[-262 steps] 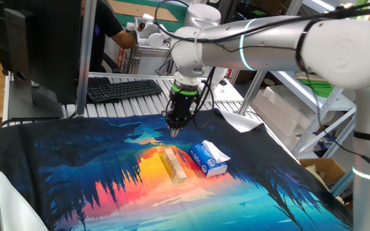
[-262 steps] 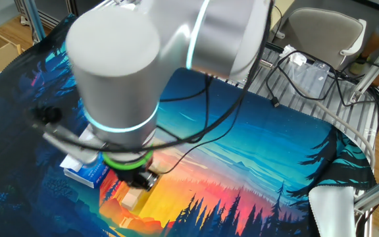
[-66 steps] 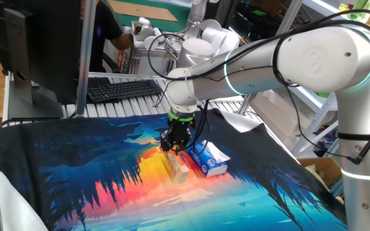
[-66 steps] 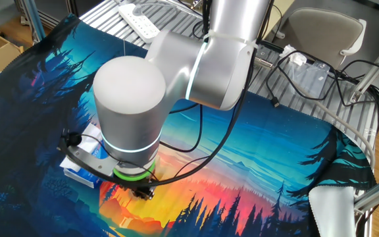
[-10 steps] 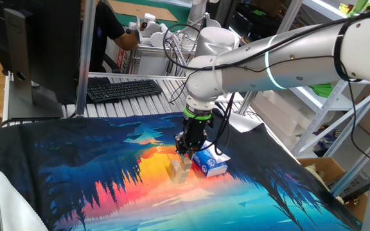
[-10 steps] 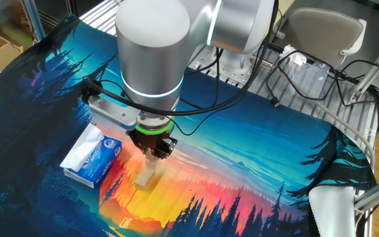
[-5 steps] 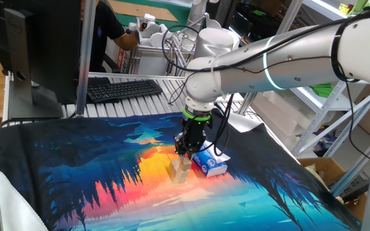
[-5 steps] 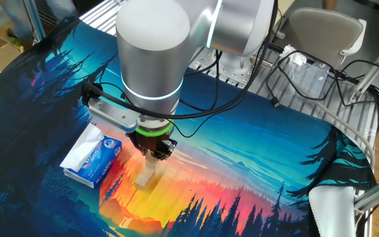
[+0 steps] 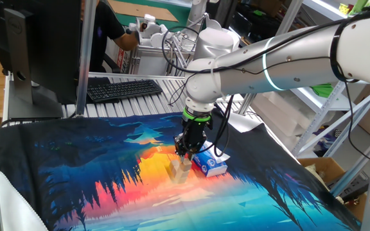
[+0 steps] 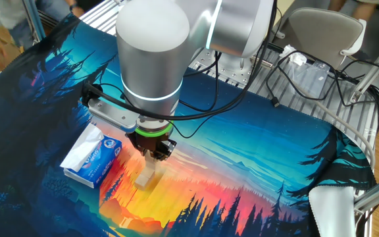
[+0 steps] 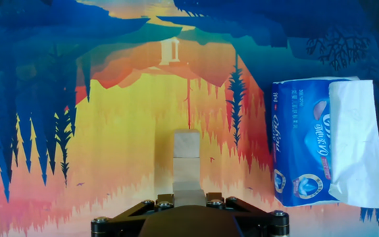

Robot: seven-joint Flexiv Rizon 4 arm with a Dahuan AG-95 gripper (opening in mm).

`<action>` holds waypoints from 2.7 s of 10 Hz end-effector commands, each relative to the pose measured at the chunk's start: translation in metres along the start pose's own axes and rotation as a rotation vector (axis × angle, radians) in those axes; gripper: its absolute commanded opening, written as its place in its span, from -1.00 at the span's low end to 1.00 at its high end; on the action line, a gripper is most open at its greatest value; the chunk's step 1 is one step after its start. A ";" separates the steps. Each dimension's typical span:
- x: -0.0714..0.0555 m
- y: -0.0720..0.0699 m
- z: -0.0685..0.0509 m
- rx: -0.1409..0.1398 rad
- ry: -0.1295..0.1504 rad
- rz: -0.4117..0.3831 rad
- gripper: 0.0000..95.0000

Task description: Stack the blocks in a vertical line of five

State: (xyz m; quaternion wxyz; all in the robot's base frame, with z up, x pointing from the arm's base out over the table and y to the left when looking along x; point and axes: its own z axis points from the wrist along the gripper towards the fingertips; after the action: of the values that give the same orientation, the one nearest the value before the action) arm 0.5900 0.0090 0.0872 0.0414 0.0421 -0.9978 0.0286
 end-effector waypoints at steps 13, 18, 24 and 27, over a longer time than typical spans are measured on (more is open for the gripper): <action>0.001 0.001 0.005 -0.004 0.002 0.077 0.20; -0.013 0.002 0.012 -0.005 0.003 0.085 0.20; -0.033 0.001 0.017 -0.005 0.002 0.084 0.20; -0.038 0.001 0.023 -0.009 0.001 0.086 0.20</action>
State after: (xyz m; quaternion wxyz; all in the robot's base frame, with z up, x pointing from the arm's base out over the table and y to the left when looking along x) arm 0.6260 0.0119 0.0602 0.0404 -0.0006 -0.9989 0.0251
